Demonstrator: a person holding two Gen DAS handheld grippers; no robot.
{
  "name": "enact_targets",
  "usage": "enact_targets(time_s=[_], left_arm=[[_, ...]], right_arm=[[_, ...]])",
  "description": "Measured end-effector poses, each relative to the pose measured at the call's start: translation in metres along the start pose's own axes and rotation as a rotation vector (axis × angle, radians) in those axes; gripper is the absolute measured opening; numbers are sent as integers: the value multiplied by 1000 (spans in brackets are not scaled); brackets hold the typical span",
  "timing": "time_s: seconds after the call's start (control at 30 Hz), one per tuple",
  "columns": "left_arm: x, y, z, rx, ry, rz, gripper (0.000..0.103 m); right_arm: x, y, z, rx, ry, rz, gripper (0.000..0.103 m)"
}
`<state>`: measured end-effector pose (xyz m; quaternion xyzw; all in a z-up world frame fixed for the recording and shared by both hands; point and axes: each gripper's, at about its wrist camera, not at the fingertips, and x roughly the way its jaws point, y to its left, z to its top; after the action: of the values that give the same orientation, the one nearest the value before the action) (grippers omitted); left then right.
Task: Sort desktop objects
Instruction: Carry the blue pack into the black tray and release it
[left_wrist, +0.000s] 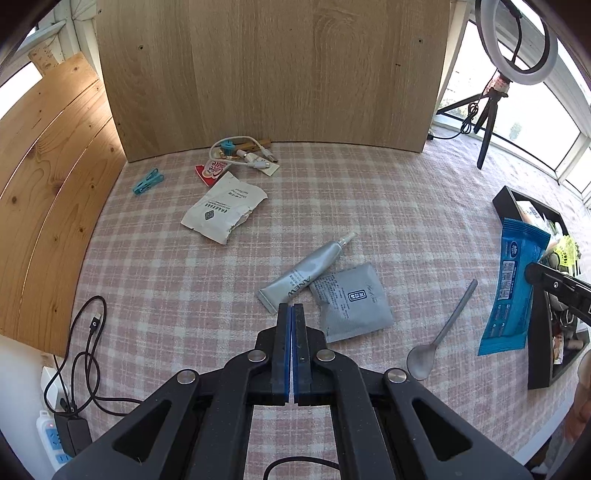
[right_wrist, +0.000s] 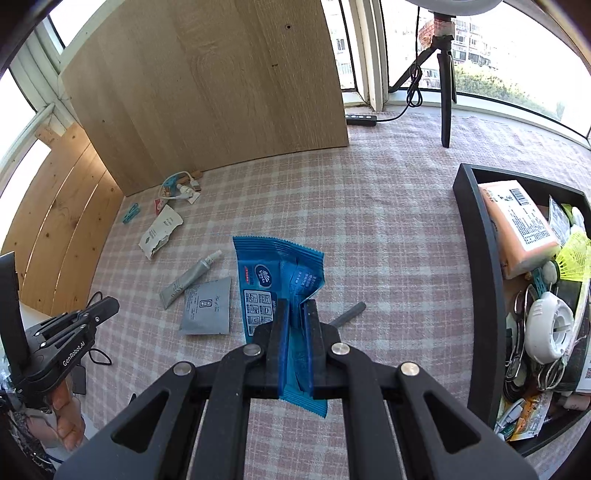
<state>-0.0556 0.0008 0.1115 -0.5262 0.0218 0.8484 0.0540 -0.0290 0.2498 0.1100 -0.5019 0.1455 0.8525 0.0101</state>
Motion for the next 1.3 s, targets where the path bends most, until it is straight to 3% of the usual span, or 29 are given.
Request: enact_targets(time_s=[0.3,0.73,0.83,0.93,1.0,1.03,1.3], left_arm=[[-5,-79,-3,138,5,-95,0],[-12,-195,-11,298,13,-217,0],[-11,-207,-13,310,17,-222,0],[-9,-215,-15,316,29,-225,1],[-10,-218,-16,317,29,-221,3],[-11,-219,-16,317,26,-218,3],[-6,-193,-14,271,29,-169,4]], right_arm=[[-35,-57,-18,120,-38,-52,7],[-113,-207,-64,380,-105,-209,8],[-120,-228,-71,408,-104,-229,8],[-123,-242,-72,424,-105,-237,16],[-125,-246,-71,434,-109,-278,33],[-127,-246,-70,433,-118,-288,35],[-118,-227,-52,380,-124,-234,36]])
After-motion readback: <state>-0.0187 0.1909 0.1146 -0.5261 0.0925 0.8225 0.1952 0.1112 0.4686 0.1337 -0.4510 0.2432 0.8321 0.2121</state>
